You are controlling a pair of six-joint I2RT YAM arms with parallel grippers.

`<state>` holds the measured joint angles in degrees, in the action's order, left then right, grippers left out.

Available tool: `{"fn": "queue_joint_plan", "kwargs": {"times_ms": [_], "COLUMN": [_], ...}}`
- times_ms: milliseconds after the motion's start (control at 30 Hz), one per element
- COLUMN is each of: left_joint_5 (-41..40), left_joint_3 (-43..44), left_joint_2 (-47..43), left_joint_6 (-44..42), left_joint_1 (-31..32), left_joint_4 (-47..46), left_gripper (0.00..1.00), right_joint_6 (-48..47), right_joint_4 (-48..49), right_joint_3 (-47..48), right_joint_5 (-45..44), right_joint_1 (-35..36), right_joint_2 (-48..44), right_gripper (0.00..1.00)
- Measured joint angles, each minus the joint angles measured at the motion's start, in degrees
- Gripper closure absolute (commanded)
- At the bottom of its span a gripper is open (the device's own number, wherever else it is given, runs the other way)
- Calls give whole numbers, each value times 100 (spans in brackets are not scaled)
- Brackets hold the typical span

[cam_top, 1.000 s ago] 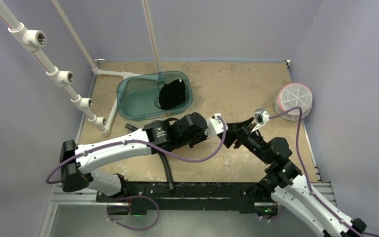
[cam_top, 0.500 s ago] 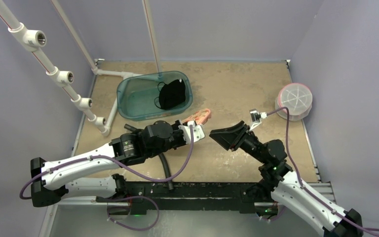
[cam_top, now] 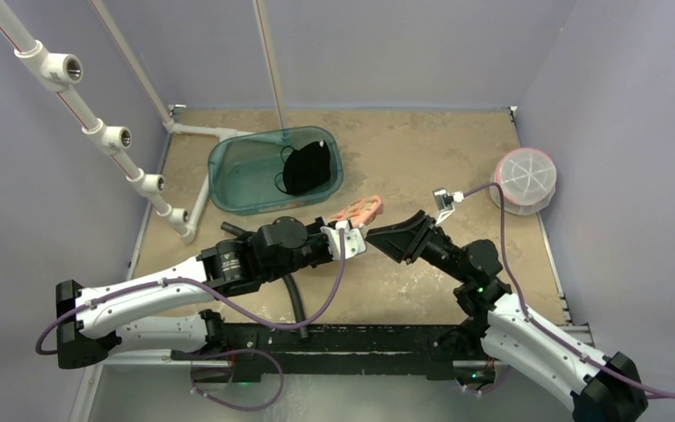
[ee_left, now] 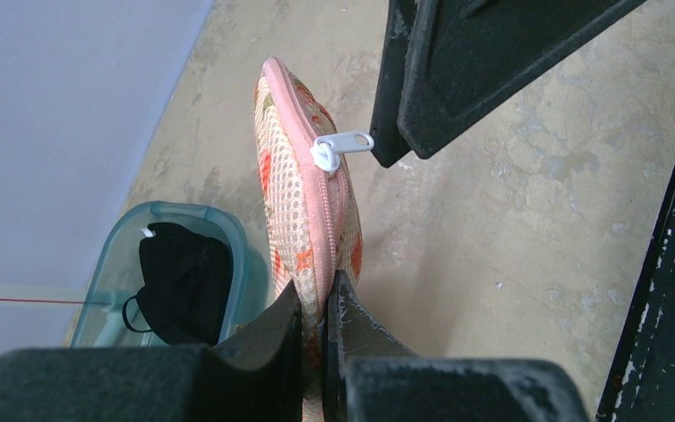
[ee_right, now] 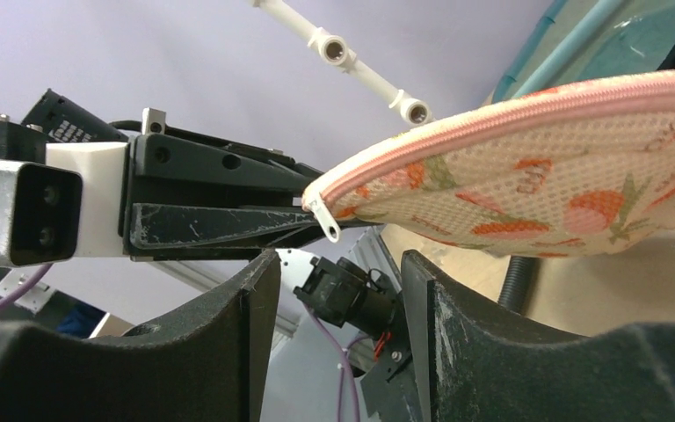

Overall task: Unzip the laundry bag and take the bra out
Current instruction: Unzip the laundry bag at the center of the board.

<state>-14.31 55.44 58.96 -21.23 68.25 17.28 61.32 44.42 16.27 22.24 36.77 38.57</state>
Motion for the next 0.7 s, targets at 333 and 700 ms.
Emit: {"fn": "queue_joint_plan", "kwargs": {"times_ms": [333, 700], "left_joint_5": [74, 122], "left_joint_3": [0, 0], "left_joint_2": [-28, -48], "left_joint_6": [0, 0], "left_joint_1": [0, 0], "left_joint_4": [-4, -7], "left_gripper": [100, 100], "right_joint_6": [219, 439], "right_joint_4": [610, 988], "right_joint_3": [61, 61], "right_joint_5": [184, 284], "right_joint_1": [-11, -44], "right_joint_2": [369, 474], "right_gripper": [47, 57]}}
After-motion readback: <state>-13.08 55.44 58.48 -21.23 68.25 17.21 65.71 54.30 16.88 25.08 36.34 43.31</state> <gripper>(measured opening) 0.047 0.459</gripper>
